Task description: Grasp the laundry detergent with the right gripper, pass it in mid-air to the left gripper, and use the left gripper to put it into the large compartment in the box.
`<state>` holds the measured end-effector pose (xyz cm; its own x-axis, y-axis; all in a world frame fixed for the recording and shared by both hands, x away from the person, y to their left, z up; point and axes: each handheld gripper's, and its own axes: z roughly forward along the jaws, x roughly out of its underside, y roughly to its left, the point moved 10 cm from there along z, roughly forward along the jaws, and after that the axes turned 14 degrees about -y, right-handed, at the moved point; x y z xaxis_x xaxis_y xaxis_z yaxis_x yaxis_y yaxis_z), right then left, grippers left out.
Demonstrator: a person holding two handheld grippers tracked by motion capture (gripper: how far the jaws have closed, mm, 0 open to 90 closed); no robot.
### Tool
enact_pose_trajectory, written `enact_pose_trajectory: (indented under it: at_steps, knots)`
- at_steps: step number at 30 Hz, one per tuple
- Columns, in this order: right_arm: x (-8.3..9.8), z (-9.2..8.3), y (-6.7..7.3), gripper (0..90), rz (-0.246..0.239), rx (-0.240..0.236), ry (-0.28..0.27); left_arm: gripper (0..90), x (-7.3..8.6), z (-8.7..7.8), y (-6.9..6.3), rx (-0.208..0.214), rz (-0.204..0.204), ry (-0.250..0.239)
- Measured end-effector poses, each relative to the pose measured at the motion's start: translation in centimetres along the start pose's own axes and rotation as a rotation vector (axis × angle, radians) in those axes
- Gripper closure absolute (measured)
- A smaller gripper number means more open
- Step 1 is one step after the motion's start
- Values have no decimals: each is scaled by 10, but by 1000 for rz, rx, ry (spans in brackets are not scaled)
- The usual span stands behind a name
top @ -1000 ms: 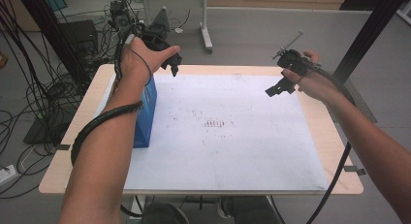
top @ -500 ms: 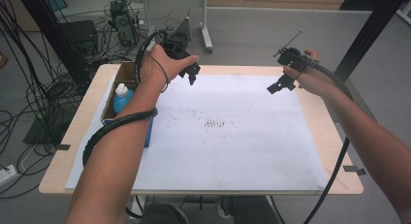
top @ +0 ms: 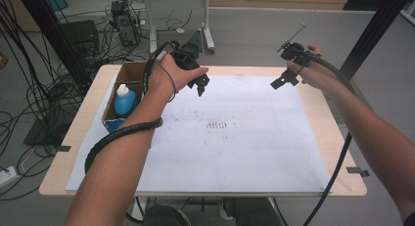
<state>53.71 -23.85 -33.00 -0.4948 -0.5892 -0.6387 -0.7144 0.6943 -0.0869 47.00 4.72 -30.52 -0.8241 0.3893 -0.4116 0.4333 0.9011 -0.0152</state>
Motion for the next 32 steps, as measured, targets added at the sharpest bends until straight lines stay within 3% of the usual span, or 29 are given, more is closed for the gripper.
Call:
enact_pose_trajectory:
  at_steps: [32]
  knots:
    - [-4,1,13,3,-2,-18,-19,142,15,-4,4,8,-5,-6]
